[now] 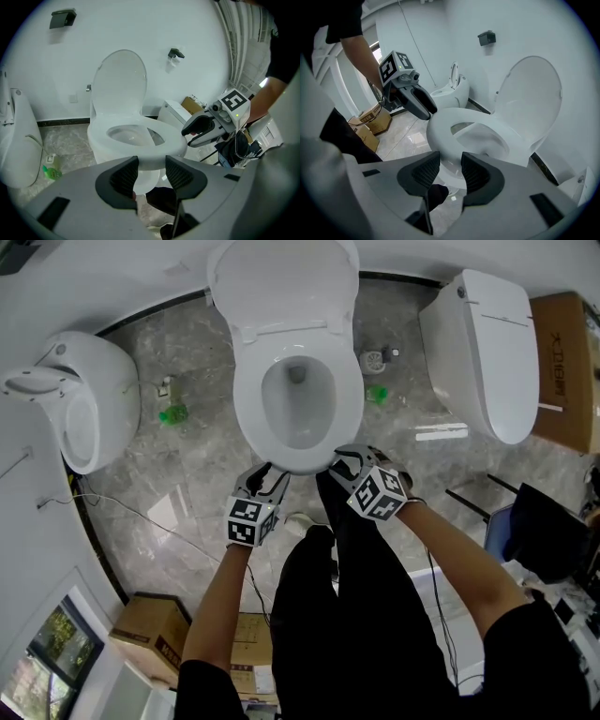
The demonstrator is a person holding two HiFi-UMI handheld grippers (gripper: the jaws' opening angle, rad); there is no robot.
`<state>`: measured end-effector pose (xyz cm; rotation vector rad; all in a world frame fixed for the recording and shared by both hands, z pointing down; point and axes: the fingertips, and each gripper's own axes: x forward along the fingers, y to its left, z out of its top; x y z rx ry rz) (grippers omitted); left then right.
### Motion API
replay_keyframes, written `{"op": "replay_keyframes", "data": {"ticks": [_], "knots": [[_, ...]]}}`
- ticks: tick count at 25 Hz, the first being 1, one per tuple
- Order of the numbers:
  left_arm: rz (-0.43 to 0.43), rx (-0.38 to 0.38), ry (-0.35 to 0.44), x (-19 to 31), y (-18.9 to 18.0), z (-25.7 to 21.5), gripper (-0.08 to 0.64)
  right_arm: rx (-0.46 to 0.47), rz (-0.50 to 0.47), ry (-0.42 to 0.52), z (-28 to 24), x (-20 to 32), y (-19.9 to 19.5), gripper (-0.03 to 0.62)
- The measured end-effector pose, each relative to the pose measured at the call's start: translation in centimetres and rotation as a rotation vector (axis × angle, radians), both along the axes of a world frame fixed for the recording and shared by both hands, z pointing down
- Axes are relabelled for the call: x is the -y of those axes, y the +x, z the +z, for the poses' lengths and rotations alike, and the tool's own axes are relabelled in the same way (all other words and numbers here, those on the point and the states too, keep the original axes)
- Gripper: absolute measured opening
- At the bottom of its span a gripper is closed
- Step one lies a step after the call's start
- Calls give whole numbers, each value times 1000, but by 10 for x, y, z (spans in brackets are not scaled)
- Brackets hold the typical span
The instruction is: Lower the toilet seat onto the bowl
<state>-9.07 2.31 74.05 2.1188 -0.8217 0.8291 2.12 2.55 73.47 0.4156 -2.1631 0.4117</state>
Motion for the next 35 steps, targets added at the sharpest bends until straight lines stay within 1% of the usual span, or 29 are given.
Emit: {"op": "replay_keyframes", "data": {"ticks": [11, 16, 21, 23, 29, 35], "knots": [[-14, 17, -55, -30, -3, 60, 175, -31, -20, -47, 58, -29, -1, 140], [9, 49, -34, -43, -3, 91, 169, -36, -27, -35, 89, -41, -1, 126], [9, 53, -49, -54, -2, 123, 169, -43, -7, -48, 120, -50, 2, 107], [22, 51, -57, -56, -2, 134, 169, -47, 6, -47, 131, -52, 2, 104], [100, 65, -89, -64, -2, 165, 169, -68, 21, -58, 162, -58, 1, 104], [87, 56, -114, -68, -1, 186, 173, -83, 17, -72, 183, -62, 2, 104]]}}
